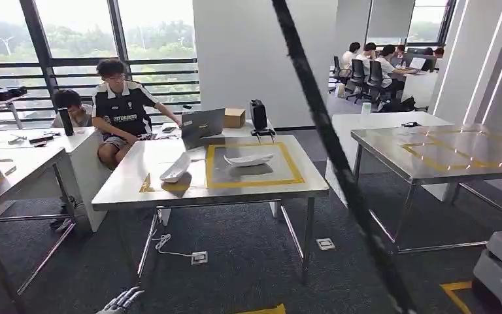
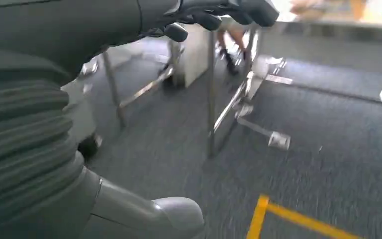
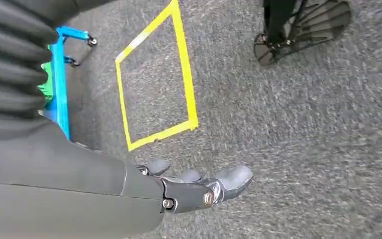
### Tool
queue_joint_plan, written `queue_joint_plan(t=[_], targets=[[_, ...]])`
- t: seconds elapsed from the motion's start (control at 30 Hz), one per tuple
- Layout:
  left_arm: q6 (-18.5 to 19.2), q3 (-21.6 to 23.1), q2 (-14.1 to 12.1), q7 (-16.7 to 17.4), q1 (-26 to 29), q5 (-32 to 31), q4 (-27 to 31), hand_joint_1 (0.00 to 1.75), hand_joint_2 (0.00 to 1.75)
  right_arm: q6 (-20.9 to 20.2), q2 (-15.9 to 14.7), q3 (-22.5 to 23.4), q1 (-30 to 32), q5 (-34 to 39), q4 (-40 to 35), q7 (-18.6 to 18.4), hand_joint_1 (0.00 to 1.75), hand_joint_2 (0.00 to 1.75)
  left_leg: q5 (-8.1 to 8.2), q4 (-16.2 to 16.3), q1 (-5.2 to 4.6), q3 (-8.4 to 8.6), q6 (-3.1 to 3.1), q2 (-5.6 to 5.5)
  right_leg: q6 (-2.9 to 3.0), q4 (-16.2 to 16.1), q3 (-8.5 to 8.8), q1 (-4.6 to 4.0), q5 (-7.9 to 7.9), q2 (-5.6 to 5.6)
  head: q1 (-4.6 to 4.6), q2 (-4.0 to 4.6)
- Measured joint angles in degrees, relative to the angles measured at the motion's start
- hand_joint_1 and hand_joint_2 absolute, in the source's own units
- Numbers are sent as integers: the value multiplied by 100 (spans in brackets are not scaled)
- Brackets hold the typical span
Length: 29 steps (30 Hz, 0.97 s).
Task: Take the parts from the cabinet and place them on the table.
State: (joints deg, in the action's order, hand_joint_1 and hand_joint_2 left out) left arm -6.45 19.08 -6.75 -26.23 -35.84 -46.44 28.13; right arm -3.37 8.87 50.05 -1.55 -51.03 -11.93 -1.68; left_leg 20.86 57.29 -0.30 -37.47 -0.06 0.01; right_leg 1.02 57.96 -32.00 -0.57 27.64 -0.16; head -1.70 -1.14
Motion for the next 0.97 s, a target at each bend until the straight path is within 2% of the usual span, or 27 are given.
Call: queue_joint_plan(t=[0.3,0.33,0.6,0.63,0.97], targets=[[122,-302,103,505,889,912,-79,0,175,74,-153,-909,195,995,-179,11,0,175,2,0,0,-10,3,-1,-1,0,-8,1,0,0,0,0],[136,-339,111,562,988,1008,-87,0,0,76,-173,-1014,214,1104,-201,11,0,175,2,0,0,-10,3,-1,-1,0,-9,1,0,0,0,0],[243,-634,216,1019,1791,1823,-162,0,0,151,-317,-1882,388,2000,-356,70,0,175,5,0,-1,-19,7,-1,-3,0,-16,3,3,-1,0,0],[251,-673,232,1081,1893,1931,-173,0,0,162,-332,-1999,411,2121,-376,81,0,0,5,0,-1,-19,7,-1,-3,-1,-17,3,3,0,0,0],[404,-1080,378,1665,2929,2973,-267,0,0,207,-518,-3102,649,3260,-592,105,0,0,12,0,-2,-26,13,-2,-8,-2,-21,5,8,-2,0,0]])
